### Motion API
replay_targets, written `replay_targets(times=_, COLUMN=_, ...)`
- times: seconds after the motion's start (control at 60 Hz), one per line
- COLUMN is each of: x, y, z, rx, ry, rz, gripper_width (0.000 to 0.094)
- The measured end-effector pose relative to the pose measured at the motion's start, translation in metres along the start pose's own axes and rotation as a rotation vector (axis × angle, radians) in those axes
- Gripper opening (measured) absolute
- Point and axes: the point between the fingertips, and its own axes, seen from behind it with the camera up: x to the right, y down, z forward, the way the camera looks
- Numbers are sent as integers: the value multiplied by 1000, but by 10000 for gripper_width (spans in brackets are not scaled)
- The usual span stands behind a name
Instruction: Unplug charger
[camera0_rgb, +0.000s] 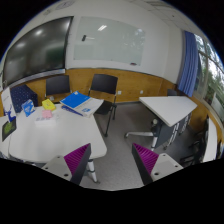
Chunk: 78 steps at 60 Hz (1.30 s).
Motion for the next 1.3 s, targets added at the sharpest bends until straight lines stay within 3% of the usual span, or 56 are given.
replay_targets(times=0.217, x=-58, y=3, z=24, rx=33, ry=-108, rz=-45, gripper_width=854)
replay_targets(times=0.483, x=-208, y=-9, z=29, rx=77, ry=-325, rz=-128, gripper_width=853)
replay_targets(times=0.667, x=-292, y=-18, z=45, rx=105, ry=-401, rz=-137, gripper_width=853)
replay_targets(times=0.883, x=-347, y=-32, z=102, rx=171, ry=-385, rz=-113, gripper_width=853)
replay_targets(times=1.3, x=-416, y=-66, z=247, rx=199, ry=-354, rz=-76, gripper_width=855)
